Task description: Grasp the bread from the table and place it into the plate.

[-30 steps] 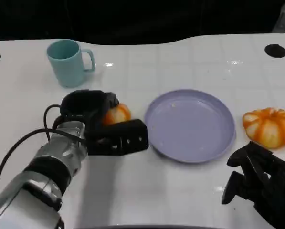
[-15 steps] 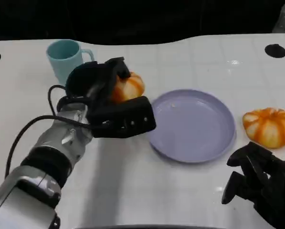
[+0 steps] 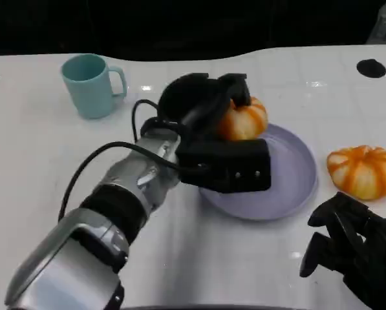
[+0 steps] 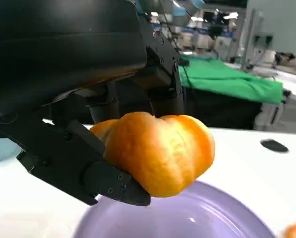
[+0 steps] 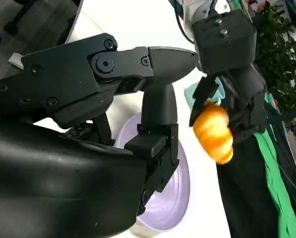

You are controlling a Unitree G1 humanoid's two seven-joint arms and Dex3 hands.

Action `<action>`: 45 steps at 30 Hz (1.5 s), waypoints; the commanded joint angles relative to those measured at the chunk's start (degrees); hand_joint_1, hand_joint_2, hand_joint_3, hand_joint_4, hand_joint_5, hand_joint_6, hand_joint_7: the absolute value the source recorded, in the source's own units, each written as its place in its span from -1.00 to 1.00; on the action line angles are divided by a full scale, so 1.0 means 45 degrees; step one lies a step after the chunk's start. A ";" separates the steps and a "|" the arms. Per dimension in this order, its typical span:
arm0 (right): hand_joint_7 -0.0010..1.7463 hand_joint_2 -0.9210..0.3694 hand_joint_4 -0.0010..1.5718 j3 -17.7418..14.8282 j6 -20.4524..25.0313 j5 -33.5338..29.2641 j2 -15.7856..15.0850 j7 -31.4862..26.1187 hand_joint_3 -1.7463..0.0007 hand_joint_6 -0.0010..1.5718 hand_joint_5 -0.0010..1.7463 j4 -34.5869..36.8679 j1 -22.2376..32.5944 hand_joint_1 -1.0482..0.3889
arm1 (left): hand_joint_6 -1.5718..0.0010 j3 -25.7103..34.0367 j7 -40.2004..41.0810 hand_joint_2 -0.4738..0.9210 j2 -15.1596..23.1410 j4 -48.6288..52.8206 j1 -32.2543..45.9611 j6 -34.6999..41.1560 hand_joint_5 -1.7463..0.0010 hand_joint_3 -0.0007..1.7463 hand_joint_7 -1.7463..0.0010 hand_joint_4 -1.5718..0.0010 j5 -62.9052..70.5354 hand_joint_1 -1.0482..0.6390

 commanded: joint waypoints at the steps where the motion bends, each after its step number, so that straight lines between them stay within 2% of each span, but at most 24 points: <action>1: 0.85 -1.00 -0.17 0.0019 -0.0231 -0.0076 -0.0212 0.0092 0.60 -0.38 1.00 -0.0067 0.0108 -0.19 | -0.01 -0.0106 -0.0182 0.91 -0.0297 0.0406 -0.0582 0.0195 -1.00 -0.67 -0.35 -0.16 0.0039 -0.06; 4: 0.85 -1.00 -0.17 0.0052 -0.0269 -0.0088 -0.0230 0.0108 0.59 -0.38 1.00 -0.0097 0.0147 -0.20 | -0.16 -0.0177 -0.0257 0.98 -0.0690 0.0783 -0.0695 0.0320 -1.00 -0.78 0.12 -0.15 0.0030 -0.08; 5: 0.84 -1.00 -0.17 0.0058 -0.0284 -0.0069 -0.0218 0.0114 0.59 -0.38 1.00 -0.0101 0.0163 -0.20 | -0.17 -0.0207 -0.0259 0.99 -0.0804 0.0918 -0.0717 0.0378 -1.00 -0.79 0.16 -0.15 0.0040 -0.08; 12: 0.84 -1.00 -0.19 0.0152 -0.0308 -0.0171 -0.0157 -0.0026 0.59 -0.39 1.00 -0.0193 0.0237 -0.19 | -0.23 -0.0653 -0.0199 0.99 -0.1165 0.1605 -0.0832 0.0610 -1.00 -0.71 0.12 -0.10 0.0336 0.01; 13: 0.84 -1.00 -0.19 0.0156 -0.0330 -0.0186 -0.0152 -0.0022 0.59 -0.39 1.00 -0.0188 0.0241 -0.18 | -0.20 -0.0711 -0.0147 0.99 -0.1170 0.1658 -0.0831 0.0581 -1.00 -0.71 0.00 -0.11 0.0358 0.02; 15: 0.85 -1.00 -0.19 0.0133 -0.0280 -0.0134 -0.0137 -0.0018 0.59 -0.39 1.00 -0.0194 0.0245 -0.18 | -0.14 -0.0768 -0.0167 0.97 -0.1226 0.1823 -0.0827 0.0514 -1.00 -0.72 -0.04 -0.09 0.0361 0.02; 20: 0.85 -1.00 -0.19 0.0157 -0.0326 -0.0169 -0.0163 0.0024 0.59 -0.39 1.00 -0.0178 0.0262 -0.18 | -0.23 -0.0697 -0.0237 0.97 -0.1445 0.2186 -0.0854 0.0522 -1.00 -0.93 0.41 -0.05 0.0242 -0.04; 24: 0.86 -1.00 -0.19 0.0225 -0.0323 -0.0230 -0.0161 -0.0036 0.59 -0.39 1.00 -0.0277 0.0302 -0.18 | -0.20 -0.0316 -0.1325 0.98 -0.1713 0.2415 -0.1068 0.0975 -1.00 -0.98 0.56 0.11 -0.0256 -0.08; 26: 0.86 -1.00 -0.19 0.0265 -0.0427 -0.0306 -0.0192 0.0014 0.58 -0.39 1.00 -0.0255 0.0312 -0.18 | -0.03 -0.0224 -0.1746 1.00 -0.1756 0.2443 -0.1148 0.1096 -0.66 -0.94 0.70 0.29 -0.0401 -0.10; 27: 0.86 -1.00 -0.19 0.0253 -0.0401 -0.0280 -0.0183 0.0011 0.58 -0.39 1.00 -0.0252 0.0306 -0.18 | -0.01 -0.0251 -0.2203 1.00 -0.1728 0.2473 -0.1198 0.1102 -0.61 -0.93 0.73 0.31 -0.0431 -0.10; 28: 0.87 -1.00 -0.19 0.0232 -0.0360 -0.0238 -0.0163 -0.0003 0.58 -0.40 1.00 -0.0252 0.0302 -0.18 | 0.17 -0.0253 -0.2612 1.00 -0.1708 0.2496 -0.1238 0.1109 -0.15 -0.84 0.84 0.41 -0.0479 -0.18; 29: 0.86 -1.00 -0.18 0.0218 -0.0332 -0.0208 -0.0150 -0.0013 0.58 -0.40 1.00 -0.0251 0.0299 -0.18 | 0.31 -0.0253 -0.2910 1.00 -0.1692 0.2507 -0.1267 0.1117 0.35 -0.76 0.93 0.42 -0.0521 -0.26; 31: 0.86 -1.00 -0.18 0.0201 -0.0353 -0.0187 -0.0127 -0.0009 0.57 -0.40 1.00 -0.0212 0.0290 -0.17 | 0.47 -0.0189 -0.3438 1.00 -0.1678 0.2523 -0.1314 0.1140 0.67 -0.71 0.98 0.51 -0.0638 -0.34; 33: 0.86 -1.00 -0.18 0.0190 -0.0374 -0.0183 -0.0121 0.0000 0.57 -0.39 1.00 -0.0178 0.0269 -0.17 | 0.59 -0.0175 -0.3783 1.00 -0.1637 0.2527 -0.1333 0.1155 0.82 -0.68 1.00 0.63 -0.0658 -0.46; 35: 0.86 -1.00 -0.19 0.0189 -0.0404 -0.0196 -0.0147 0.0038 0.57 -0.39 1.00 -0.0149 0.0255 -0.17 | 0.67 -0.0177 -0.4000 1.00 -0.1606 0.2531 -0.1356 0.1202 0.88 -0.65 1.00 0.71 -0.0640 -0.54; 39: 0.86 -1.00 -0.18 0.0186 -0.0451 -0.0223 -0.0200 0.0107 0.57 -0.40 1.00 -0.0093 0.0231 -0.18 | 0.77 -0.0289 -0.5039 1.00 -0.1457 0.2525 -0.1568 0.1324 0.94 -0.54 1.00 0.82 -0.0566 -0.64; 45: 0.87 -1.00 -0.18 0.0148 -0.0356 -0.0173 -0.0171 0.0044 0.59 -0.39 1.00 -0.0110 0.0207 -0.18 | 0.85 0.0280 -0.6405 1.00 -0.1224 0.2287 -0.1631 0.1177 0.98 -0.55 1.00 0.91 -0.1252 -0.70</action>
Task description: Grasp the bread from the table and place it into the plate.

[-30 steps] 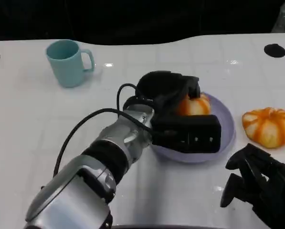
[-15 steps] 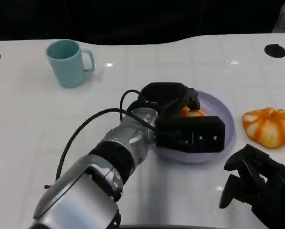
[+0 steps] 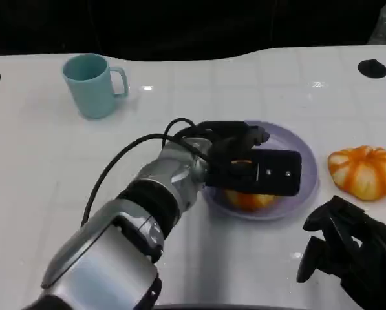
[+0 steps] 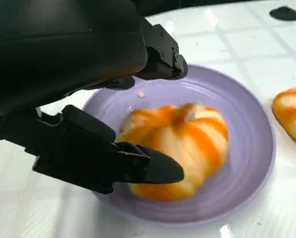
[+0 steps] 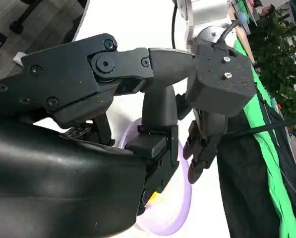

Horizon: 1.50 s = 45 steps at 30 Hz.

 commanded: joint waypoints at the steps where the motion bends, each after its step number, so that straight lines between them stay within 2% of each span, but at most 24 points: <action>1: 0.86 -1.00 -0.18 -0.0158 -0.0088 0.0101 -0.0117 -0.0021 0.59 -0.39 1.00 -0.0058 -0.0017 -0.18 | 0.86 0.0438 -0.0960 1.00 0.0363 -0.0306 -0.0389 -0.0211 0.98 -0.55 1.00 0.92 -0.0561 -0.72; 9: 0.87 -1.00 -0.18 -0.0216 -0.0065 0.0219 -0.0107 0.0011 0.57 -0.39 1.00 0.0009 -0.0079 -0.17 | 0.75 0.1876 -0.1671 1.00 0.0891 -0.1386 0.0192 -0.0842 0.93 -0.54 0.95 0.81 -0.2183 -0.69; 12: 0.87 -1.00 -0.18 -0.0261 0.0019 0.0239 -0.0132 -0.0024 0.58 -0.39 1.00 0.0004 -0.0111 -0.18 | 0.68 0.2887 -0.1986 1.00 0.1197 -0.2259 0.0858 -0.1210 0.86 -0.54 0.93 0.66 -0.3399 -0.57; 17: 0.87 -1.00 -0.18 -0.0298 0.0016 0.0255 -0.0119 0.0004 0.59 -0.39 1.00 0.0047 -0.0136 -0.19 | 0.54 0.4013 -0.2657 1.00 0.1447 -0.3824 0.2136 -0.1305 0.73 -0.54 0.87 0.44 -0.4977 -0.51; 18: 0.87 -1.00 -0.18 -0.0320 0.0004 0.0303 -0.0109 0.0047 0.59 -0.39 1.00 0.0075 -0.0141 -0.19 | 0.47 0.4437 -0.2907 1.00 0.1409 -0.4213 0.2455 -0.1070 0.68 -0.56 0.86 0.42 -0.5574 -0.51; 20: 0.87 -1.00 -0.18 -0.0333 -0.0006 0.0318 -0.0123 0.0088 0.59 -0.39 1.00 0.0113 -0.0160 -0.19 | 0.26 0.5085 -0.3350 1.00 0.1363 -0.4986 0.3039 -0.0621 0.25 -0.61 0.85 0.52 -0.6571 -0.50; 21: 0.87 -1.00 -0.17 -0.0329 0.0005 0.0291 -0.0128 0.0069 0.59 -0.39 1.00 0.0120 -0.0171 -0.19 | 0.18 0.5526 -0.3699 1.00 0.1320 -0.5513 0.3436 -0.0294 0.11 -0.62 0.84 0.53 -0.7299 -0.48; 25: 0.86 -1.00 -0.16 -0.0333 0.0018 0.0254 -0.0118 0.0027 0.60 -0.38 1.00 0.0133 -0.0190 -0.20 | 0.00 0.6506 -0.4416 1.00 0.1237 -0.7758 0.4752 0.1364 -0.03 -0.58 0.77 0.41 -0.9231 -0.43; 27: 0.86 -1.00 -0.17 -0.0349 0.0032 0.0267 -0.0134 0.0046 0.60 -0.38 1.00 0.0149 -0.0196 -0.20 | -0.08 0.7099 -0.4647 1.00 0.1141 -0.9193 0.5577 0.2578 -0.07 -0.57 0.73 0.25 -1.0502 -0.43; 30: 0.85 -1.00 -0.17 -0.0357 0.0079 0.0268 -0.0129 0.0013 0.60 -0.38 1.00 0.0142 -0.0211 -0.19 | -0.12 0.7513 -0.4684 1.00 0.1136 -1.0742 0.6440 0.4001 -0.18 -0.55 0.67 0.17 -1.1694 -0.44; 31: 0.85 -1.00 -0.17 -0.0358 0.0079 0.0267 -0.0116 0.0002 0.60 -0.38 1.00 0.0147 -0.0219 -0.19 | -0.07 0.7636 -0.4714 1.00 0.1149 -1.1215 0.6753 0.4373 -0.34 -0.54 0.44 0.15 -1.2050 -0.47; 34: 0.85 -1.00 -0.17 -0.0366 0.0144 0.0270 -0.0107 -0.0040 0.61 -0.37 1.00 0.0124 -0.0236 -0.20 | 0.09 0.7995 -0.4447 1.00 0.1125 -1.2627 0.7740 0.5604 -0.57 -0.53 -0.14 0.11 -1.3046 -0.48; 36: 0.84 -1.00 -0.17 -0.0347 0.0102 0.0224 -0.0130 -0.0013 0.61 -0.37 1.00 0.0127 -0.0233 -0.20 | 0.11 0.8143 -0.4140 1.00 0.1019 -1.3471 0.8466 0.6169 -0.62 -0.53 -0.23 0.10 -1.3489 -0.48; 37: 0.84 -1.00 -0.17 -0.0332 0.0070 0.0196 -0.0148 0.0010 0.61 -0.37 1.00 0.0132 -0.0230 -0.20 | 0.19 0.8219 -0.3941 1.00 0.0933 -1.3977 0.8957 0.6403 -0.83 -0.53 -0.47 0.14 -1.3697 -0.51; 38: 0.84 -1.00 -0.17 -0.0321 0.0049 0.0178 -0.0160 0.0025 0.61 -0.37 1.00 0.0136 -0.0229 -0.20 | 0.22 0.8267 -0.3780 1.00 0.0875 -1.4363 0.9308 0.6591 -0.91 -0.53 -0.56 0.15 -1.3850 -0.52; 42: 0.83 -1.00 -0.18 -0.0319 0.0118 0.0166 -0.0127 -0.0070 0.61 -0.37 1.00 0.0019 -0.0180 -0.19 | 0.26 0.8563 -0.2813 1.00 0.0525 -1.6336 1.0983 0.7568 -1.00 -0.54 -0.72 0.08 -1.4743 -0.52; 45: 0.83 -1.00 -0.19 -0.0315 0.0248 0.0169 -0.0158 -0.0128 0.61 -0.37 1.00 -0.0087 -0.0167 -0.19 | 0.26 0.8718 -0.2102 1.00 0.0349 -1.7525 1.1900 0.8240 -1.00 -0.53 -0.74 0.05 -1.5314 -0.49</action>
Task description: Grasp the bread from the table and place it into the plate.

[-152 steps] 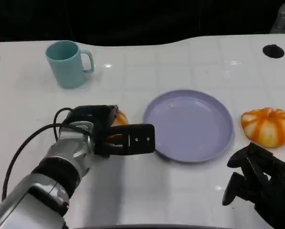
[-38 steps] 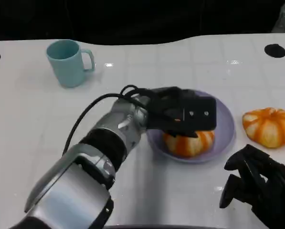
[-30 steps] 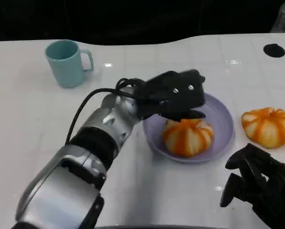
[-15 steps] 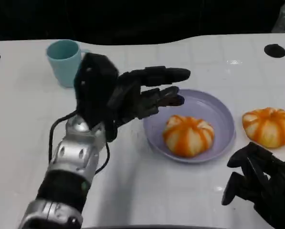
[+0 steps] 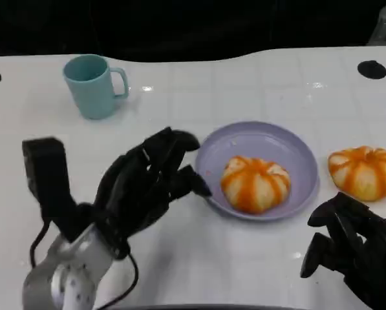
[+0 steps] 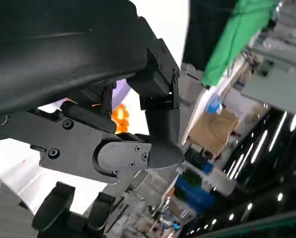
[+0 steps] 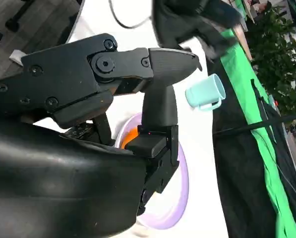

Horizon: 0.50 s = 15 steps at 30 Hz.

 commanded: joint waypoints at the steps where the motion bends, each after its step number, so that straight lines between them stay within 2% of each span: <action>1: 0.84 -1.00 -0.19 -0.0050 0.0133 0.0052 -0.0158 -0.0136 0.61 -0.37 1.00 -0.0235 0.0062 -0.19 | 0.25 0.0288 0.1012 1.00 -0.0129 -0.1675 0.1138 0.0833 -1.00 -0.53 -0.75 0.04 -0.0790 -0.48; 8: 0.84 -1.00 -0.19 -0.0073 0.0243 0.0092 -0.0118 -0.0250 0.61 -0.37 1.00 -0.0239 0.0010 -0.18 | 0.29 0.0153 0.2201 1.00 -0.0286 -0.3596 0.2869 0.1304 -1.00 -0.43 -0.90 0.00 -0.1113 -0.45; 15: 0.83 -1.00 -0.20 -0.0069 0.0171 0.0079 -0.0185 -0.0179 0.60 -0.37 1.00 -0.0244 0.0021 -0.18 | 0.33 0.0136 0.2368 1.00 -0.0212 -0.3936 0.3572 0.1220 -1.00 -0.36 -1.00 -0.02 -0.1255 -0.42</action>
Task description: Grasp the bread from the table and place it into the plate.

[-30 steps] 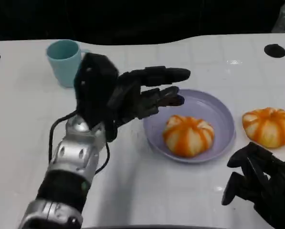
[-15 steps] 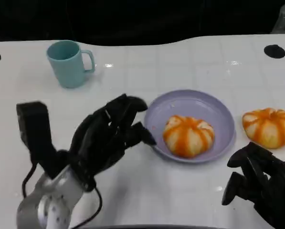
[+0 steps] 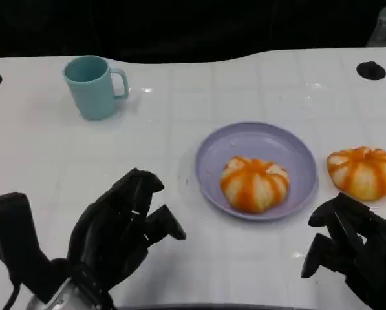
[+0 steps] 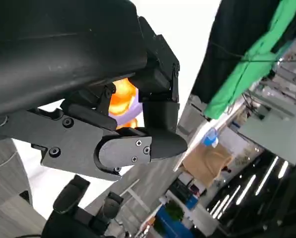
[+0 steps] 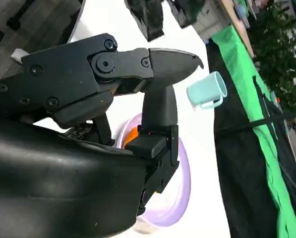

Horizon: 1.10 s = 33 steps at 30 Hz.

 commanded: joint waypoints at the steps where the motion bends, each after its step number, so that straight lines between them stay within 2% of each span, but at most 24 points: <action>1: 0.83 -1.00 -0.19 -0.0068 -0.0039 0.0078 -0.0167 0.0048 0.60 -0.37 1.00 -0.0127 -0.0002 -0.18 | 0.33 -0.0017 0.0093 1.00 0.0159 -0.0164 0.0367 -0.0241 -1.00 -0.36 -1.00 -0.02 -0.0091 -0.42; 16: 0.82 -1.00 -0.19 -0.0051 -0.0066 0.0052 -0.0160 0.0040 0.60 -0.36 1.00 -0.0117 -0.0013 -0.18 | 0.31 -0.0492 -0.0392 1.00 0.0621 0.0427 0.0774 -0.1178 -1.00 -0.43 -1.00 -0.04 0.0170 -0.42; 33: 0.83 -1.00 -0.18 0.0079 -0.0337 -0.0076 -0.0182 0.0274 0.58 -0.37 1.00 -0.0033 0.0044 -0.17 | 0.32 -0.0522 -0.0589 1.00 0.0866 0.0642 0.0715 -0.1102 -1.00 -0.46 -1.00 -0.03 0.0080 -0.42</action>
